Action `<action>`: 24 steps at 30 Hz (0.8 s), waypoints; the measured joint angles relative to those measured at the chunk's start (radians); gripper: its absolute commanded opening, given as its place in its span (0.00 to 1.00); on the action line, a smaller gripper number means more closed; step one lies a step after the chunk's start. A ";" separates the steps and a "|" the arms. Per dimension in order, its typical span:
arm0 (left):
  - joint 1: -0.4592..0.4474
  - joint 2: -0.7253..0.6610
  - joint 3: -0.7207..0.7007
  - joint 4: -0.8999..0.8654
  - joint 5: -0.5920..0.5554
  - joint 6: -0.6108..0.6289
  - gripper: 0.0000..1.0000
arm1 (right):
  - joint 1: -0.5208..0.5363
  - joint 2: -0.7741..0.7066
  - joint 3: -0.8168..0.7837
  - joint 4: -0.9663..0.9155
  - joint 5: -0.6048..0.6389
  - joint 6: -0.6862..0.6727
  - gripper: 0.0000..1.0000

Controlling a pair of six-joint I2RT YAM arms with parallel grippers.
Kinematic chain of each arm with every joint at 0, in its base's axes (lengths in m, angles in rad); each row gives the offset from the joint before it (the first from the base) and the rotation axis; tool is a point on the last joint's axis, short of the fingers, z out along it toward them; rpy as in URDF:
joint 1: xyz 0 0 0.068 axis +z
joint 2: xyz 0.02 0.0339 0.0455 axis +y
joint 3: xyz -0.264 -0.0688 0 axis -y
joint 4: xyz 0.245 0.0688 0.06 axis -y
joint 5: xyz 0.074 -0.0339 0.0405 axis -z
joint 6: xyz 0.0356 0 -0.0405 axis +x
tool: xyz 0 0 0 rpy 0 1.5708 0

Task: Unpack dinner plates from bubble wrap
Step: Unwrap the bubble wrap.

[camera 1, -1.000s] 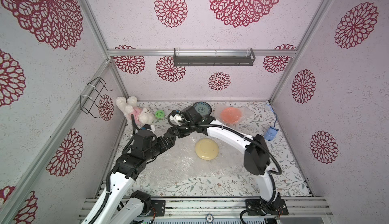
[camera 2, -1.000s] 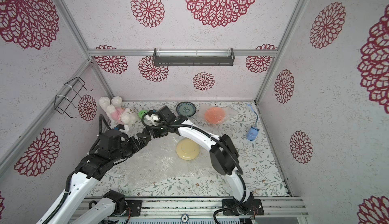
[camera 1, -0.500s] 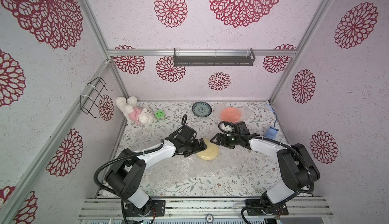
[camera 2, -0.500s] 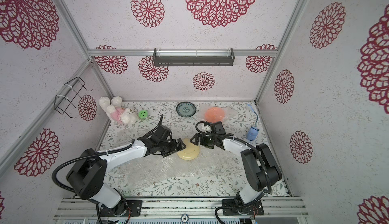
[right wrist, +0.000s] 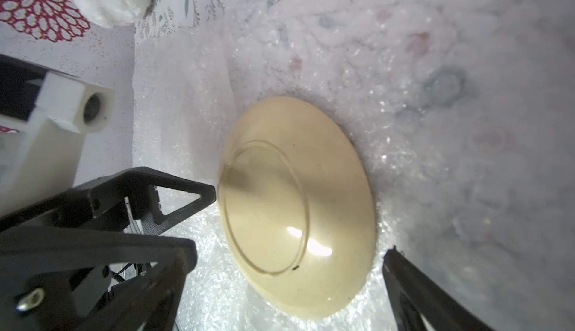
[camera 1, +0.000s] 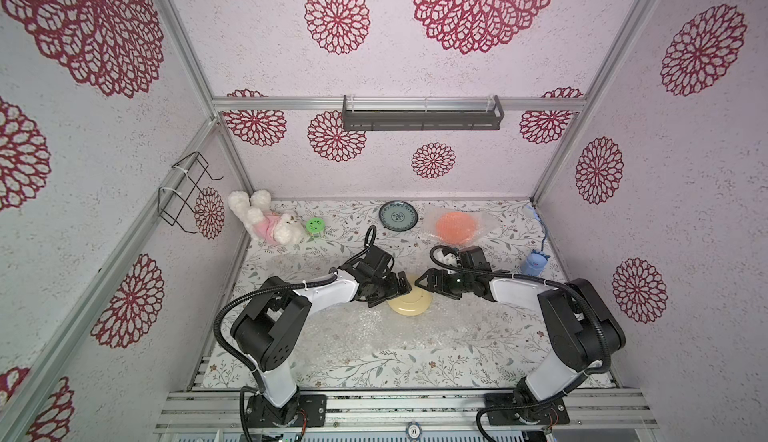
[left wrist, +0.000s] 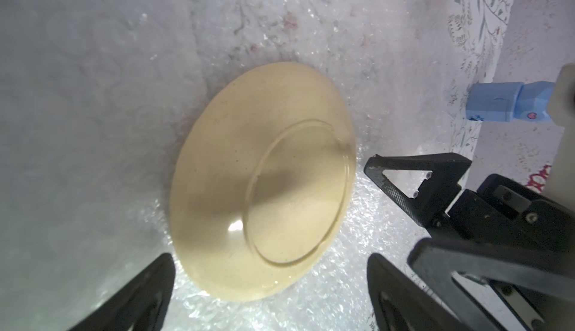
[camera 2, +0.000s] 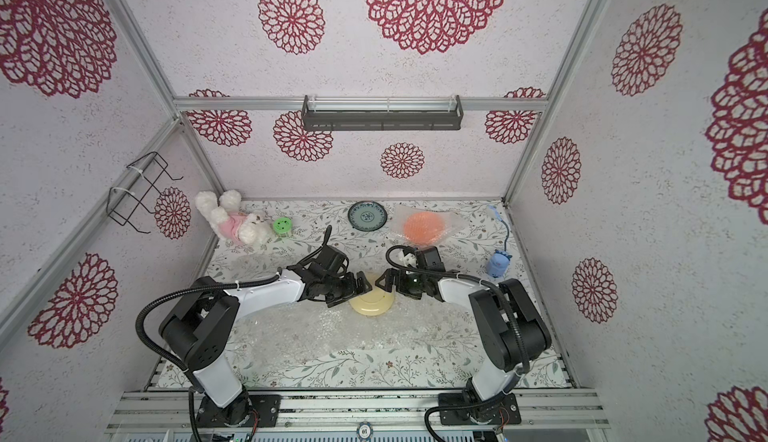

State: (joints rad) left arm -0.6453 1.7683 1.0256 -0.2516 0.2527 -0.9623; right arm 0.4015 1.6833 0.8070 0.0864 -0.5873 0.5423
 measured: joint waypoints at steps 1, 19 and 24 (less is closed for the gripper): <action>0.001 0.000 -0.002 0.003 -0.001 0.000 0.98 | 0.000 0.006 0.000 0.006 -0.003 0.000 0.99; 0.008 0.034 -0.061 0.177 0.063 -0.024 1.00 | -0.004 0.052 0.001 0.116 -0.049 0.027 0.99; 0.016 -0.001 -0.139 0.286 0.099 -0.082 1.00 | -0.005 0.060 0.001 0.134 -0.055 0.027 0.99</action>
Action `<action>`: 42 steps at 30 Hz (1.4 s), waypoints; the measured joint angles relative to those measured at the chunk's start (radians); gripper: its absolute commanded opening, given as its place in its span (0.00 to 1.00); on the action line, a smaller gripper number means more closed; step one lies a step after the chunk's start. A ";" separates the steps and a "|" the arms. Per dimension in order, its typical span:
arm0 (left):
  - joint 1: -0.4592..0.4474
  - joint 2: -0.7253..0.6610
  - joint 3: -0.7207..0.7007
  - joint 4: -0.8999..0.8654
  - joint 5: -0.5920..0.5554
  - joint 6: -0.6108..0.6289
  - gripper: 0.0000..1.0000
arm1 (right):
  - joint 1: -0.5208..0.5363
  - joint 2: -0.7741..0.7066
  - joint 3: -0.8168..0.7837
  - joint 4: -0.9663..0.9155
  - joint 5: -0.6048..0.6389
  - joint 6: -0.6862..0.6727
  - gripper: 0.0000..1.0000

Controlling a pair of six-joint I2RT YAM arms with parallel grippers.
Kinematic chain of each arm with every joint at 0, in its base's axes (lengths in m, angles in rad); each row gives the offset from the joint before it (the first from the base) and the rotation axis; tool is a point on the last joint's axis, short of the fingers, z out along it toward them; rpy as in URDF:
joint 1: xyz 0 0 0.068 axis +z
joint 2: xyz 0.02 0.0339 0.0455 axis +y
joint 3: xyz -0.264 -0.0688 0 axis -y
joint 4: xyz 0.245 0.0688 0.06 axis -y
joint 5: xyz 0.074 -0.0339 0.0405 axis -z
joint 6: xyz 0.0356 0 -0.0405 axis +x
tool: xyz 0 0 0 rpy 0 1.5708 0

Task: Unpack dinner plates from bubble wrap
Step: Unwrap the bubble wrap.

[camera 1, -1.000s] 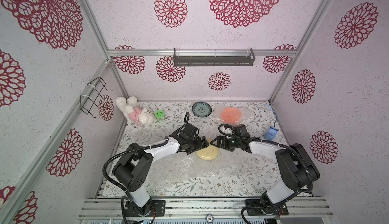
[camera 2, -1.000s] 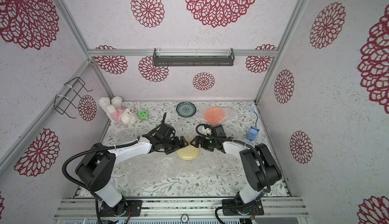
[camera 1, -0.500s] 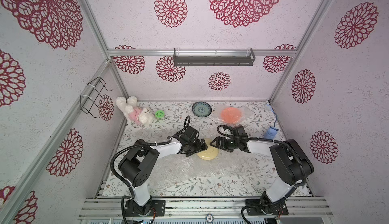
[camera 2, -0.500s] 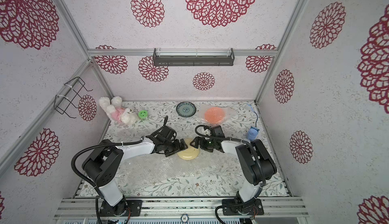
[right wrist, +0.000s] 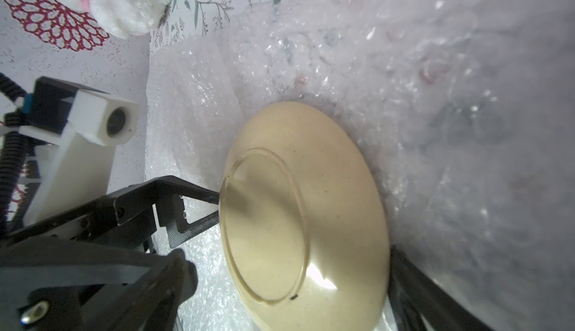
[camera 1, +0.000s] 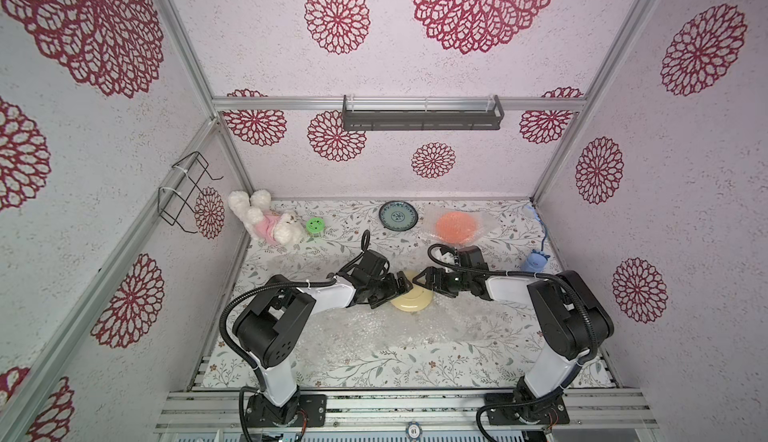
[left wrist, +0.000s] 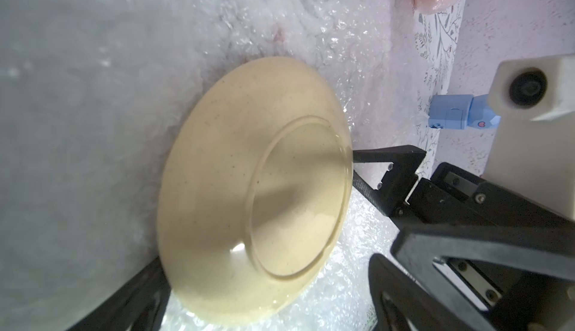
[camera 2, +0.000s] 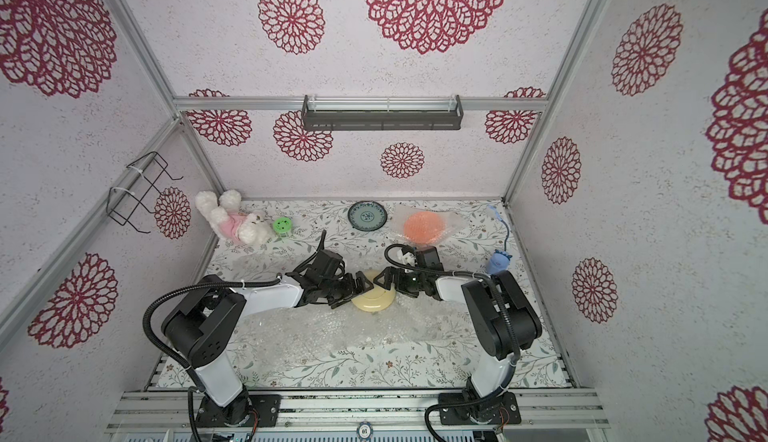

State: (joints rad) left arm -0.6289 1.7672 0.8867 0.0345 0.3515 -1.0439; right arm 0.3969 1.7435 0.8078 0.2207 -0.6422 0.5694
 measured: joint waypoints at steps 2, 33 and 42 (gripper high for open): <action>0.000 -0.021 -0.029 0.029 0.012 -0.024 1.00 | 0.000 0.003 0.000 0.006 -0.002 0.000 0.99; 0.006 -0.072 -0.074 0.216 0.034 -0.218 0.33 | -0.010 0.008 -0.002 0.024 -0.013 0.025 0.99; 0.006 -0.066 -0.027 0.228 0.061 -0.215 0.12 | -0.048 -0.004 -0.055 0.114 -0.023 0.117 0.99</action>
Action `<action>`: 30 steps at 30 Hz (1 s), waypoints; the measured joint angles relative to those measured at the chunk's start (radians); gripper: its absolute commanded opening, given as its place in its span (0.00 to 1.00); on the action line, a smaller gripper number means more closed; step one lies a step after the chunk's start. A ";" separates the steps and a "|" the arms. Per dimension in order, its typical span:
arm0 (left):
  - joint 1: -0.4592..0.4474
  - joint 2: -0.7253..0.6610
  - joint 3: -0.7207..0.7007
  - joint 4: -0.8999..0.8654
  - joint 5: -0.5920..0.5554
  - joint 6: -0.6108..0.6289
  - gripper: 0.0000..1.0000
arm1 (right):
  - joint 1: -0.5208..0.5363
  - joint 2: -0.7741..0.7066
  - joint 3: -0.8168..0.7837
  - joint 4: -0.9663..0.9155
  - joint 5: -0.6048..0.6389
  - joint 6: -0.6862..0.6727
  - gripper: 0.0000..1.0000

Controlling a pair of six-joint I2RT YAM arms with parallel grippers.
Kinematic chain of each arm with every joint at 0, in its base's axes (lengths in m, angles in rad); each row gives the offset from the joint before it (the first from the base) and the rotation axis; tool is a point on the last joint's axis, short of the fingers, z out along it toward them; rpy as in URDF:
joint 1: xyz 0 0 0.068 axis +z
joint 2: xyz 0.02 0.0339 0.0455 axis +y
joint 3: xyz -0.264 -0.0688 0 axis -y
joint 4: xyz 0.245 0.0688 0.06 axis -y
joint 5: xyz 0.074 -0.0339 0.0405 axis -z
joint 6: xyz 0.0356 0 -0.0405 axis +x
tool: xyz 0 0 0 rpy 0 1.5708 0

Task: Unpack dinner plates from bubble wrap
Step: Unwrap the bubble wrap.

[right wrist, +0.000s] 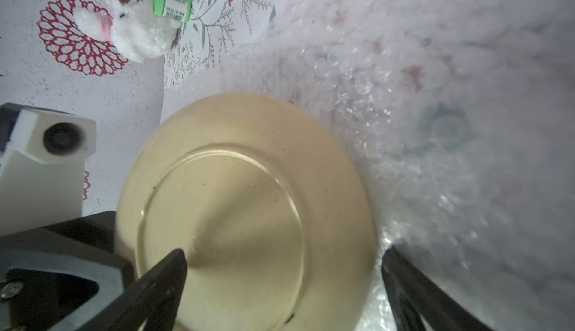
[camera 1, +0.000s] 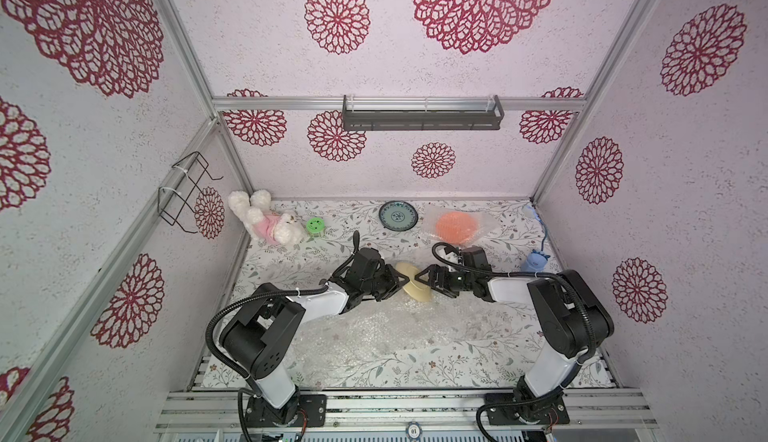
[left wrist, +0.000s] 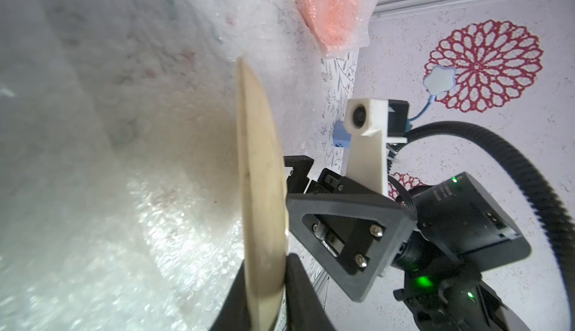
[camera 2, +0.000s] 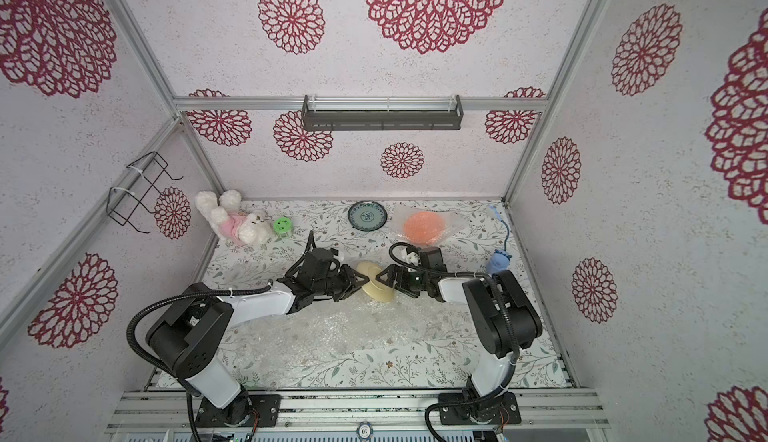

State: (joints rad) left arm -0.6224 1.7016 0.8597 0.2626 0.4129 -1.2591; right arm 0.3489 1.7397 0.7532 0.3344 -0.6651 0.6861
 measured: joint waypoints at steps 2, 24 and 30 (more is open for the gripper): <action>0.000 0.005 0.019 0.013 0.014 0.004 0.09 | -0.012 -0.013 -0.021 0.021 0.008 0.027 0.99; -0.064 -0.167 0.416 -0.707 -0.117 0.423 0.00 | -0.073 -0.225 -0.245 0.098 0.222 0.256 0.99; -0.144 -0.128 0.563 -1.007 -0.296 0.554 0.00 | -0.073 -0.286 -0.247 0.024 0.295 0.266 0.99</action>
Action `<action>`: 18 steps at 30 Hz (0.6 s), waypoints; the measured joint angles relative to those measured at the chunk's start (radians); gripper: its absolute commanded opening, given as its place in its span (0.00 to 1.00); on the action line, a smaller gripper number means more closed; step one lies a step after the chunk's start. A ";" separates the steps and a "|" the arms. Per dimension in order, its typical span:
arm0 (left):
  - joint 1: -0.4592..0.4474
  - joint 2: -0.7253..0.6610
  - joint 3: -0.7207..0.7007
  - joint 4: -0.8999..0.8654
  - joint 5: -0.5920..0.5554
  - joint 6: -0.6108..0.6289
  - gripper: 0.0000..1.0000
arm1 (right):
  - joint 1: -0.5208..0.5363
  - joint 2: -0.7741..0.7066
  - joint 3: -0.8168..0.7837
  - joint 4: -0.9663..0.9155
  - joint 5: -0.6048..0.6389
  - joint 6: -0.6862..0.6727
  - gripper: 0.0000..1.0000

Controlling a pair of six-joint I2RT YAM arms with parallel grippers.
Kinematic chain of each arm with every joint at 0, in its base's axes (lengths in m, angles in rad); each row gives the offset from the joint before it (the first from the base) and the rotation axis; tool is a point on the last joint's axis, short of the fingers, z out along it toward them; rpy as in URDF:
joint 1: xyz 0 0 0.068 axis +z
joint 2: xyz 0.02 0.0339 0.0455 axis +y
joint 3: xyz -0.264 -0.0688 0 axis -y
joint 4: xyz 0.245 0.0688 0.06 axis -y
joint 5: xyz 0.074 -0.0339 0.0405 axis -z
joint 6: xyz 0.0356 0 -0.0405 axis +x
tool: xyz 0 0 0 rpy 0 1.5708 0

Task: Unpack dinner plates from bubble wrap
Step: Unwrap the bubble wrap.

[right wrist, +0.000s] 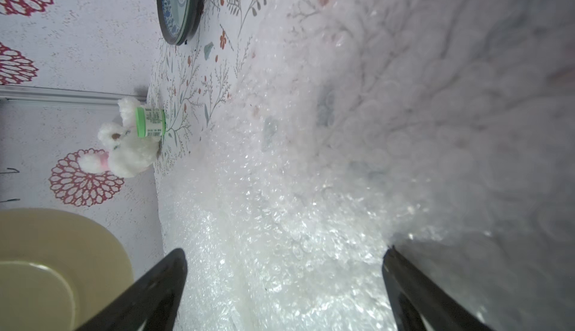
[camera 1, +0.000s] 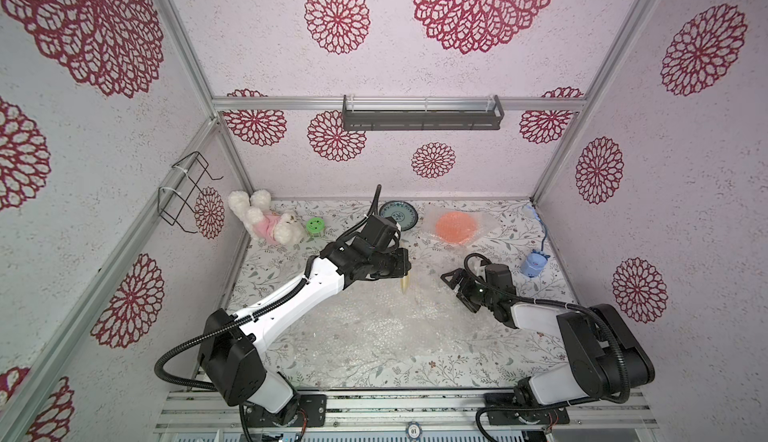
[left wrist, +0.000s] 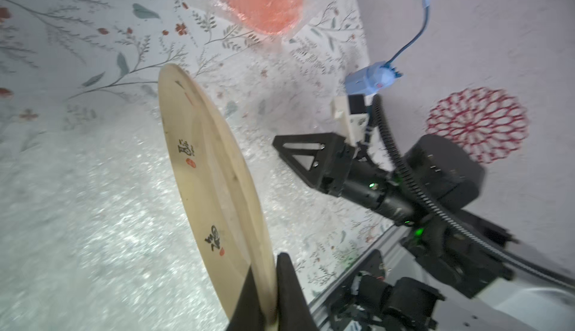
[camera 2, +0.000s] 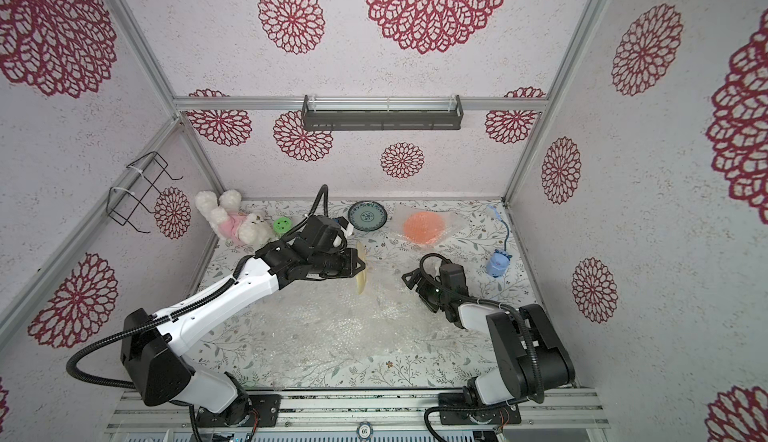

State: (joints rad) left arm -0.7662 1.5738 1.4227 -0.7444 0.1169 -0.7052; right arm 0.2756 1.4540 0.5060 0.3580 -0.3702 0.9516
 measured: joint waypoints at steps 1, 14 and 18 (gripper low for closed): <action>-0.016 0.024 0.021 -0.045 -0.041 0.013 0.00 | 0.000 -0.006 0.022 -0.037 0.008 -0.019 0.99; -0.185 0.533 0.388 -0.440 -0.370 0.073 0.03 | -0.013 -0.152 0.205 -0.360 0.060 -0.251 0.99; -0.222 0.624 0.472 -0.496 -0.404 0.079 0.25 | -0.018 -0.172 0.210 -0.419 0.063 -0.293 0.99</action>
State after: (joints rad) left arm -0.9882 2.1975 1.8950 -1.2404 -0.2871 -0.6262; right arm 0.2577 1.2819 0.7162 -0.0612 -0.3069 0.6582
